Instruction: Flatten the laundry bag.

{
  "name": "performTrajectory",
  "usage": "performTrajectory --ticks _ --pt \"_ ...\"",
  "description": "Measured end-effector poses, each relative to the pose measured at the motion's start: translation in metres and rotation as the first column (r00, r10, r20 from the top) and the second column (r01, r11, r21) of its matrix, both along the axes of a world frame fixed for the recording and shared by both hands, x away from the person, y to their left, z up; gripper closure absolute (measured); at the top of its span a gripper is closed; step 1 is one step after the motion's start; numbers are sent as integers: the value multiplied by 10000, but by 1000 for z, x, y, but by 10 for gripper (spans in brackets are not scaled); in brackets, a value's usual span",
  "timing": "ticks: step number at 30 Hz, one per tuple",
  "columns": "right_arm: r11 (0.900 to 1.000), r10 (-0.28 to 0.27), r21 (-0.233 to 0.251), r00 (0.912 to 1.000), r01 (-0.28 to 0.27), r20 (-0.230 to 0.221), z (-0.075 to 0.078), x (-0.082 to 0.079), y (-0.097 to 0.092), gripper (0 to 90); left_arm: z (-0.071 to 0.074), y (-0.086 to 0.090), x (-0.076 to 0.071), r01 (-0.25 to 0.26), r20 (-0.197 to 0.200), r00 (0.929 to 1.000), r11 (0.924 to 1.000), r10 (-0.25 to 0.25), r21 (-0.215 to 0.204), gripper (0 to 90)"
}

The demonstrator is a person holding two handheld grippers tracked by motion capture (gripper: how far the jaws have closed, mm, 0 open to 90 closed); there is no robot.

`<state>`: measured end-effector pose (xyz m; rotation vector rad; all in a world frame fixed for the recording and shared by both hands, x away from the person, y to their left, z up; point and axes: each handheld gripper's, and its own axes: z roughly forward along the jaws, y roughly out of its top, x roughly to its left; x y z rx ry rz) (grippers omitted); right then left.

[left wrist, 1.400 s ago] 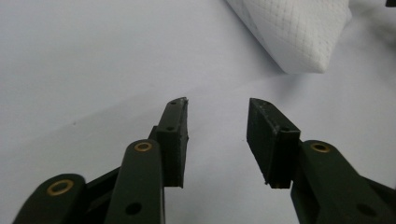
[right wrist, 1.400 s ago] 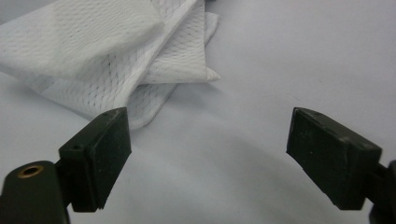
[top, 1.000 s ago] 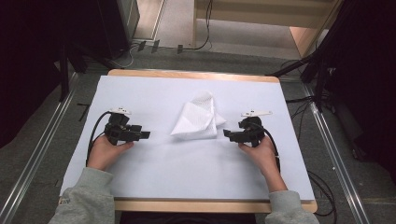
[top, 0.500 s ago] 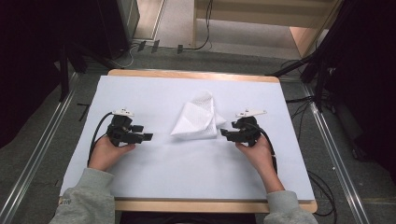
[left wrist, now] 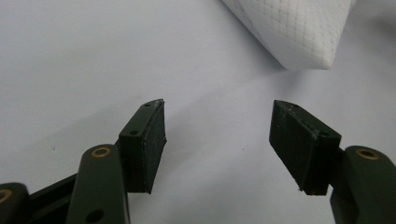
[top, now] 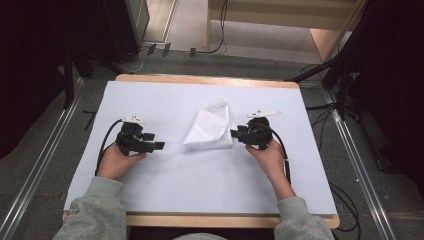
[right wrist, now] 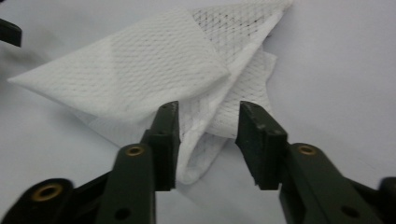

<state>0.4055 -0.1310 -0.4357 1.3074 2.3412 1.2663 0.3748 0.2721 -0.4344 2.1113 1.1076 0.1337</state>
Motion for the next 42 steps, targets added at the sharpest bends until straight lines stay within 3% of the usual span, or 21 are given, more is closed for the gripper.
performTrajectory --ticks 1,3,7,16,22,27,35,42 --pt "10000 0 0 10000 0 0 0 0 0 662 0 0 0 0 0 10000 10000 0 0 372" --pt "9994 298 174 9992 -293 -262 0 3 2 789 1 -2 0 9 20 10000 10000 -9 36 376" --pt "9975 710 46 9964 -709 -461 -1 2 9 900 2 -5 -2 98 71 9999 9999 -99 93 380" --pt "9911 1145 -586 9902 -1194 -803 -13 8 33 900 3 -3 -7 94 195 9998 9999 -96 110 380" --pt "9853 1524 -707 9874 -1552 -434 -1 13 53 900 4 2 -9 32 228 9997 9999 -34 112 380" --pt "9810 1807 -676 9832 -1821 -261 9 19 67 900 4 12 -20 -244 224 9995 9997 242 79 380" --pt "9675 2465 -606 9691 -2456 76 25 24 97 900 6 24 -38 -738 355 9967 9972 733 113 381" --pt "9555 2897 -618 9571 -2886 91 26 30 119 900 5 32 -43 -907 288 9955 9959 905 38 380"
